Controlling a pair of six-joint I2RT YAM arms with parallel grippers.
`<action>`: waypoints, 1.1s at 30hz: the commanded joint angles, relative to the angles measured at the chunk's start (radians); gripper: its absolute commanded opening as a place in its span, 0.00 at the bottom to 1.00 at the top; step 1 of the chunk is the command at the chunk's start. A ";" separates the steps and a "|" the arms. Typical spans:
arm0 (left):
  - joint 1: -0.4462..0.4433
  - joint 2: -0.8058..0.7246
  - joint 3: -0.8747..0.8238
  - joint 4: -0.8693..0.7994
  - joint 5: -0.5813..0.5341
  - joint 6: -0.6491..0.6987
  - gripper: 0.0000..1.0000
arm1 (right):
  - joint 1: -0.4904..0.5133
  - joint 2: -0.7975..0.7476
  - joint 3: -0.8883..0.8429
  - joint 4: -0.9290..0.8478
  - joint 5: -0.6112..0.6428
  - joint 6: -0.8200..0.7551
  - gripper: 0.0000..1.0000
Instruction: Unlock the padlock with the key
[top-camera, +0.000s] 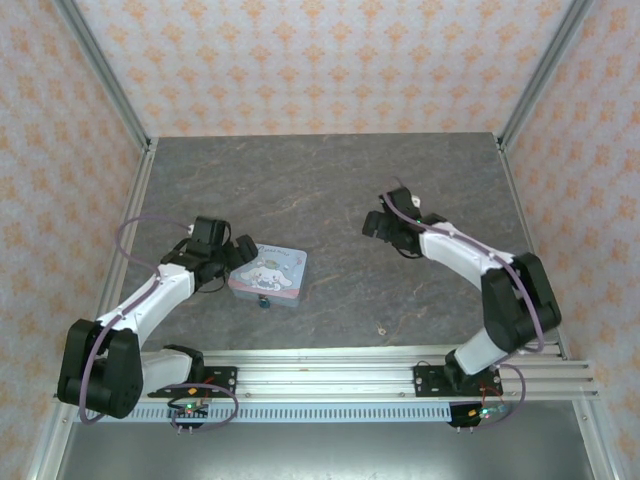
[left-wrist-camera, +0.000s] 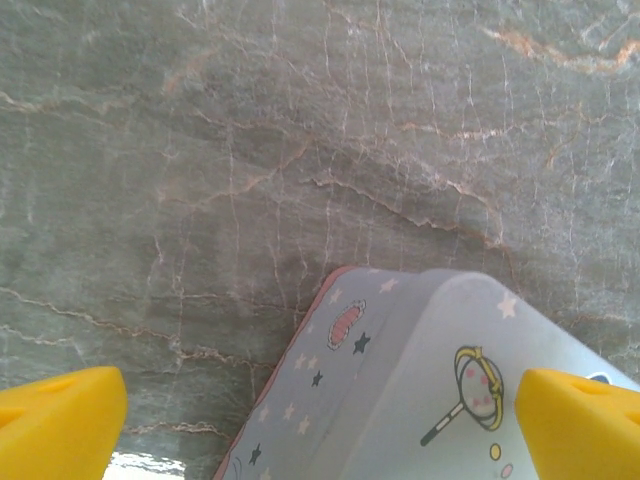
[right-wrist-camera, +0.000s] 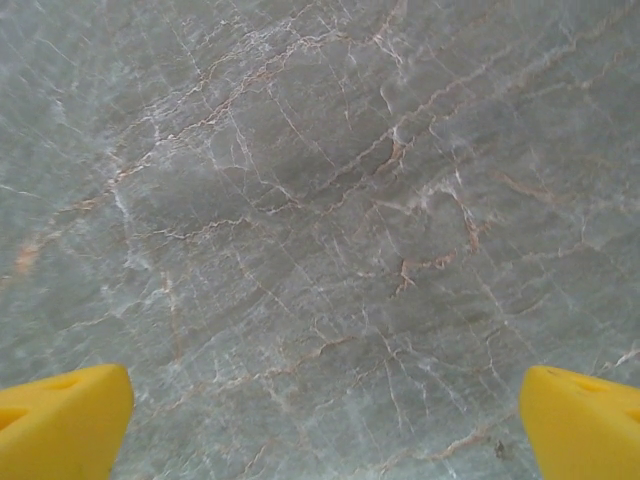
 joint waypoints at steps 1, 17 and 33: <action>-0.015 -0.027 -0.022 0.060 0.046 -0.020 1.00 | 0.032 0.043 0.090 -0.174 0.267 -0.009 0.99; -0.131 -0.175 -0.170 0.188 0.112 -0.172 1.00 | 0.083 -0.098 -0.070 -0.041 -0.231 0.199 0.88; -0.416 0.013 -0.078 0.318 -0.033 -0.291 1.00 | 0.336 -0.273 -0.224 -0.016 -0.256 0.341 0.77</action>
